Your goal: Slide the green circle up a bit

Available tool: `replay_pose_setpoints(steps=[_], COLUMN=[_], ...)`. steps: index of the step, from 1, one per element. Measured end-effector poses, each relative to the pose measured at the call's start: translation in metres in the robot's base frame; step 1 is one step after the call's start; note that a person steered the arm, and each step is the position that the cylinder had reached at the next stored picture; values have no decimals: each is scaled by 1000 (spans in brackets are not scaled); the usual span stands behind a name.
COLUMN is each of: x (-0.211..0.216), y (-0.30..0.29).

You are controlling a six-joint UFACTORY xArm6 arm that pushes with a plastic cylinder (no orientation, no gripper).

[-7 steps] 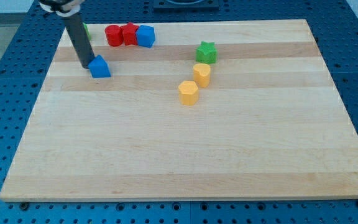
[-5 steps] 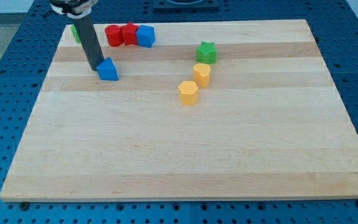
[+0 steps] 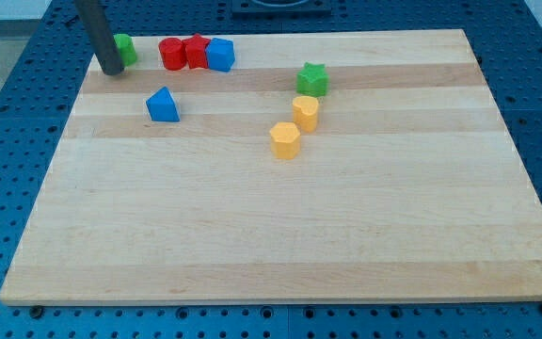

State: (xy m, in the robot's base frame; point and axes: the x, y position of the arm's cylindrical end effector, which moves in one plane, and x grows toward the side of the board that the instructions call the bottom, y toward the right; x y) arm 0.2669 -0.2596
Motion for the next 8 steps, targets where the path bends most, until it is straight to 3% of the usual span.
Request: replay_pose_setpoints(steps=[6,8], x=[-15,8], y=[0,23])
